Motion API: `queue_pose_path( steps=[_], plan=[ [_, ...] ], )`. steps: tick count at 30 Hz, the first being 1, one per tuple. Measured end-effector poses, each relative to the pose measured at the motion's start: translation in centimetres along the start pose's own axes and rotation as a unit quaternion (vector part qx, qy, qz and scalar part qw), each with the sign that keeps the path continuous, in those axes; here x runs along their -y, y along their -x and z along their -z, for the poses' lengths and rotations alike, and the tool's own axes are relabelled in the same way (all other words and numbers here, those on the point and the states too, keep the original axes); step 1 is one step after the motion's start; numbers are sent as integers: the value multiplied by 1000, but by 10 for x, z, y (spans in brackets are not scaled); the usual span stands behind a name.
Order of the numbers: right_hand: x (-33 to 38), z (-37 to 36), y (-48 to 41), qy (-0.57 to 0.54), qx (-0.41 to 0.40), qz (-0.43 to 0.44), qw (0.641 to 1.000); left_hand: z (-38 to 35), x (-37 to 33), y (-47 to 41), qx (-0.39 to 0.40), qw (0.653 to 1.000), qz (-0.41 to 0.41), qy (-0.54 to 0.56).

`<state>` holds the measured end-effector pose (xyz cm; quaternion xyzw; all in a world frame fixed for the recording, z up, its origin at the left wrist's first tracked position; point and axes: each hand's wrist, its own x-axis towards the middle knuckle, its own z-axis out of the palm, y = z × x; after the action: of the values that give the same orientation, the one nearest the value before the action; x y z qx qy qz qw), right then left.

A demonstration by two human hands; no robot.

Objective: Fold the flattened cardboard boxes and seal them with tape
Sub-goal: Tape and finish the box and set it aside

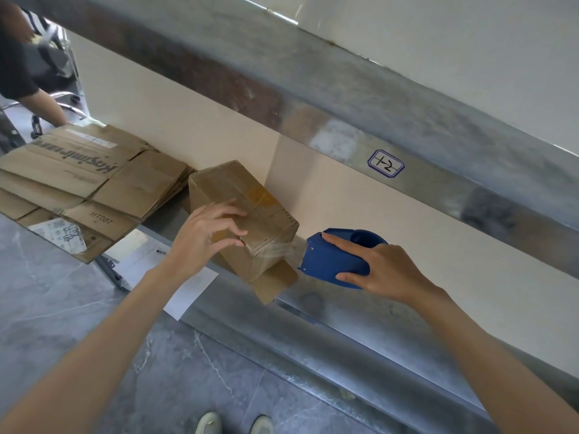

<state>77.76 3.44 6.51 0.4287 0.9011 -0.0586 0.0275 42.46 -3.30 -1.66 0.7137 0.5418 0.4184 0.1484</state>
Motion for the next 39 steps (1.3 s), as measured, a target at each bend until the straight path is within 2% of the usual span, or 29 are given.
queue_pose_path(
  steps=[4,13,19,25,28,33,37,39],
  plan=[
    [0,1,2,0,10,-1,1000,4,-1,-2,35,996,27,77],
    [3,2,-4,4,19,-4,1000,4,-5,1,28,994,61,84],
    [3,1,-10,16,24,-8,1000,-11,-7,2,-48,996,48,65],
    [2,2,-10,17,33,-3,999,0,-2,0,1,993,61,102],
    [3,2,-13,17,28,2,999,-1,-6,1,9,993,74,89],
    [4,5,-14,18,28,5,999,-7,-7,2,-22,995,64,70],
    [4,7,-12,21,20,8,1000,-5,-4,3,4,998,50,36],
    [5,8,-11,22,15,11,1000,-3,-7,5,28,999,38,-24]
  ],
)
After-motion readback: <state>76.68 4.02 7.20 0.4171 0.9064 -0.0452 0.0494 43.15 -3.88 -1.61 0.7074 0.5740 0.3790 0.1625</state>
